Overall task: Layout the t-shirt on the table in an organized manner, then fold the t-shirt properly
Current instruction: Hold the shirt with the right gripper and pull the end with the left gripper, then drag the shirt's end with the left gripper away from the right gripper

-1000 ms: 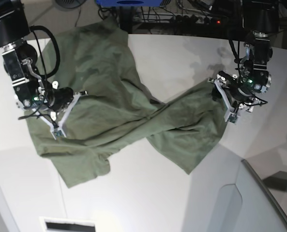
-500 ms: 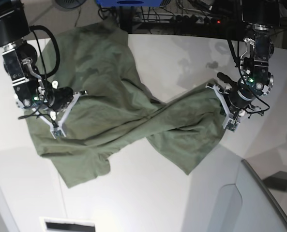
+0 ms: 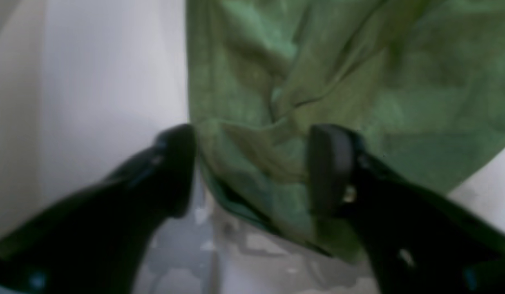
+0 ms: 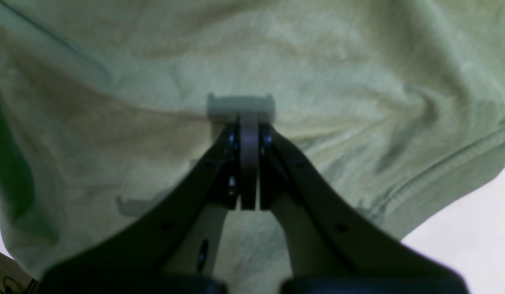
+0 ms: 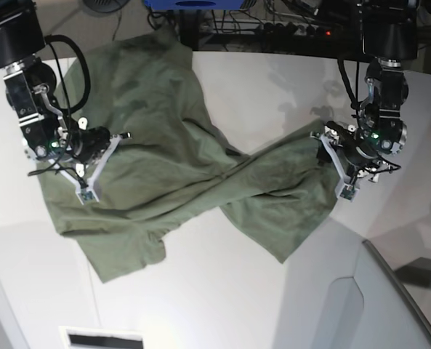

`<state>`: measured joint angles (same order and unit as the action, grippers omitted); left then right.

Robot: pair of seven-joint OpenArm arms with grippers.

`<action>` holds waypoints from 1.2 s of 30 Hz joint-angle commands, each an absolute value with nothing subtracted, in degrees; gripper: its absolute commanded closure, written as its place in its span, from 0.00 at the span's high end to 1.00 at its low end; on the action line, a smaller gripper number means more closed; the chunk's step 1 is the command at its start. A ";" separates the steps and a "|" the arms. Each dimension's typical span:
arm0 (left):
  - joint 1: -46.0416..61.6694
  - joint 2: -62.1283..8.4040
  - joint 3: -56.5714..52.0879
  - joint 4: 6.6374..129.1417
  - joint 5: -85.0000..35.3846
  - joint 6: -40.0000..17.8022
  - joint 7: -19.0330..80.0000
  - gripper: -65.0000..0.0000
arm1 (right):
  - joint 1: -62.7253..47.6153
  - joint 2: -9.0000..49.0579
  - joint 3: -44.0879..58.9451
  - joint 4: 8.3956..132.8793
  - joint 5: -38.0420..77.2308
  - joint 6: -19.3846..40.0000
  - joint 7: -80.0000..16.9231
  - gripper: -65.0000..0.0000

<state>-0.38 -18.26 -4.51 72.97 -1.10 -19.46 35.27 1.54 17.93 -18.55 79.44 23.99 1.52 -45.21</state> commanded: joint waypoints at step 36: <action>-14.46 -17.01 0.92 87.25 -0.57 -18.86 39.78 0.00 | 2.59 18.33 -18.24 80.13 24.13 1.63 -44.44 0.00</action>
